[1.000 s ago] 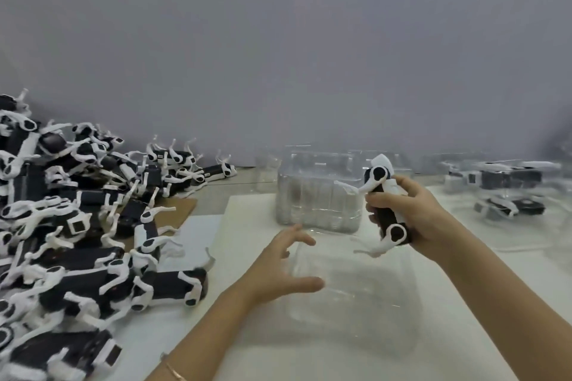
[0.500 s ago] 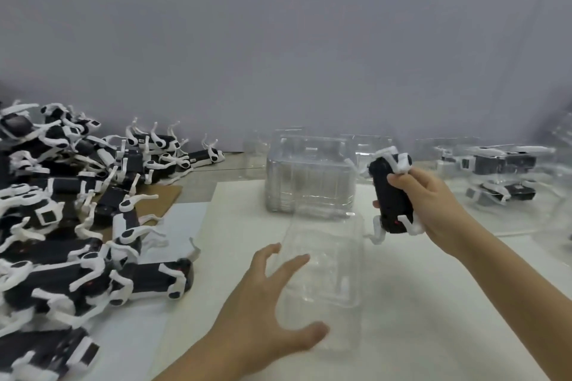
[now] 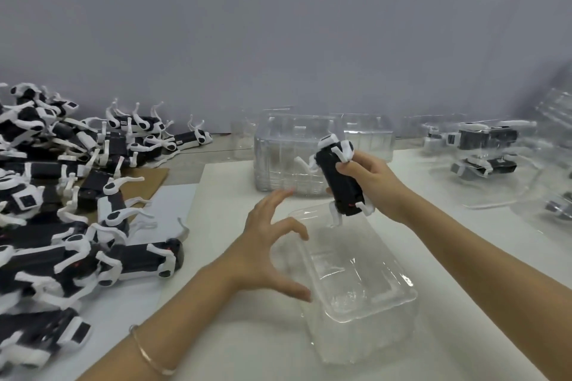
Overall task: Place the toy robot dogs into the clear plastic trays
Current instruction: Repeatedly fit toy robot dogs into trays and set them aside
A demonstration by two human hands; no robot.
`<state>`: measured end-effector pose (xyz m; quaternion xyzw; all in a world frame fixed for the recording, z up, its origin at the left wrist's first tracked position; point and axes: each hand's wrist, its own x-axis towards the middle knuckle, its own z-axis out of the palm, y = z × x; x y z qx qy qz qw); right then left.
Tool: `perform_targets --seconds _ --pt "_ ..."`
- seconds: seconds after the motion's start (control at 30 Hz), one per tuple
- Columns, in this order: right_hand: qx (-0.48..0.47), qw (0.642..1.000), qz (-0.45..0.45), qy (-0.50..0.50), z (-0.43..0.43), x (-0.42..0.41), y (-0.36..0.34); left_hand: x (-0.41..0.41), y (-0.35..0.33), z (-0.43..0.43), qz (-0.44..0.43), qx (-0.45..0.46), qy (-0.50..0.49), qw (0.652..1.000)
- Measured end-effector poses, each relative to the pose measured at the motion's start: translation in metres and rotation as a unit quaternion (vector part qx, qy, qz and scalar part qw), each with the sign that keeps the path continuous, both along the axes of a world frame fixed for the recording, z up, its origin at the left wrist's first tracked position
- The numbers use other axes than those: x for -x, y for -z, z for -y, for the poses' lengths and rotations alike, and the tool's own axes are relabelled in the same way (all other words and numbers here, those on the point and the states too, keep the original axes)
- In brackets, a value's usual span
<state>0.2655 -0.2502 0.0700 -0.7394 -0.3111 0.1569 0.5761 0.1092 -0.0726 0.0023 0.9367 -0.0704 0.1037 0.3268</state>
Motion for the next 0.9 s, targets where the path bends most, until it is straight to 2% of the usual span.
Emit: perform_targets --seconds 0.1,0.2,0.3,0.37,0.47,0.53,0.6,0.7,0.8,0.9 --pt "-0.022 1.000 0.003 0.003 -0.005 -0.002 -0.002 -0.009 0.010 0.012 0.090 -0.034 -0.087 0.992" --pt "-0.043 0.999 0.016 -0.006 -0.001 -0.007 0.000 -0.003 0.012 0.034 0.136 -0.056 -0.186 0.972" --pt "-0.041 0.998 0.016 -0.033 0.007 -0.011 0.005 0.006 0.007 0.037 0.190 -0.095 -0.208 0.955" --pt "-0.044 0.998 0.029 -0.030 0.009 -0.011 0.009 0.008 0.003 0.026 0.210 -0.059 -0.188 0.958" --pt "0.020 0.993 0.111 -0.032 0.006 -0.012 0.015 0.002 0.004 0.007 0.125 0.099 -0.137 0.978" --pt "0.093 0.981 0.157 -0.064 0.001 -0.010 0.018 -0.007 0.011 0.001 0.048 0.194 -0.105 0.974" --pt "0.155 0.963 0.194 -0.100 -0.003 -0.008 0.015 -0.015 0.018 -0.003 0.000 0.245 -0.076 0.966" --pt "0.223 0.935 0.234 -0.146 -0.004 -0.007 0.002 -0.017 0.025 -0.013 -0.001 0.269 -0.063 0.961" --pt "0.301 0.889 0.274 -0.211 -0.008 0.000 -0.007 -0.015 0.028 -0.024 0.005 0.266 -0.065 0.962" --pt "0.332 0.861 0.317 -0.220 -0.012 0.009 -0.007 -0.013 0.031 -0.026 0.012 0.252 -0.065 0.966"
